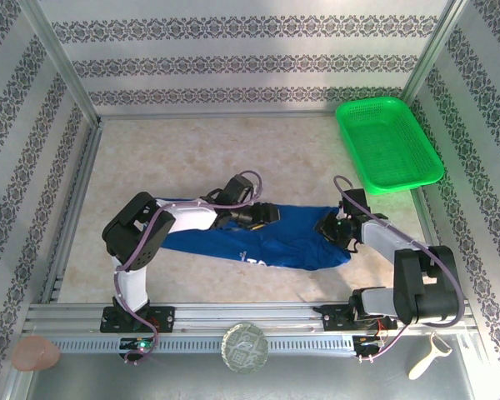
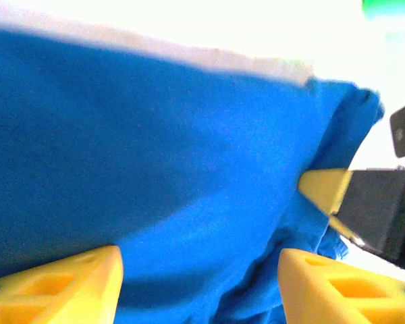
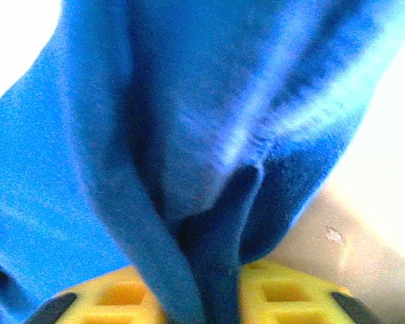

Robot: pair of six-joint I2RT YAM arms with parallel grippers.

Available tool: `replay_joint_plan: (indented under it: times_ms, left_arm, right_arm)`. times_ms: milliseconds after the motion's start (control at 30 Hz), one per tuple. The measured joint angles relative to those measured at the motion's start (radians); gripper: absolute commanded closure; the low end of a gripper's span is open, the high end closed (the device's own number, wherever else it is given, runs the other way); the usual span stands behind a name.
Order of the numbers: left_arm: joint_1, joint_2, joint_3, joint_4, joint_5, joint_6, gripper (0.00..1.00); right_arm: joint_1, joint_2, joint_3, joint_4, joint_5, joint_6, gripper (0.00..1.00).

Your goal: Fold the inside-out t-shirt

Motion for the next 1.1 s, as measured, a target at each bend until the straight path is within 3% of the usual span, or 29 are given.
replay_joint_plan:
  times_ms: [233,333,533,1100]
  left_arm:
    - [0.343,-0.193,-0.044,-0.137,-0.013,0.114,0.37]
    - [0.431,-0.228,-0.061,-0.209,-0.031,0.187,0.37]
    - [0.447,-0.222,-0.145,-0.298,-0.063,0.279,0.37]
    - [0.47,-0.252,-0.166,-0.324,-0.046,0.301,0.35]
  right_arm:
    - [-0.038,-0.026,0.023,-0.019,0.018,0.001,1.0]
    - [-0.096,-0.048,0.042,-0.047,0.028,-0.006,1.0]
    - [-0.169,-0.077,0.109,-0.117,0.057,-0.038,1.0]
    - [-0.184,-0.079,0.267,-0.236,0.111,-0.124,1.0]
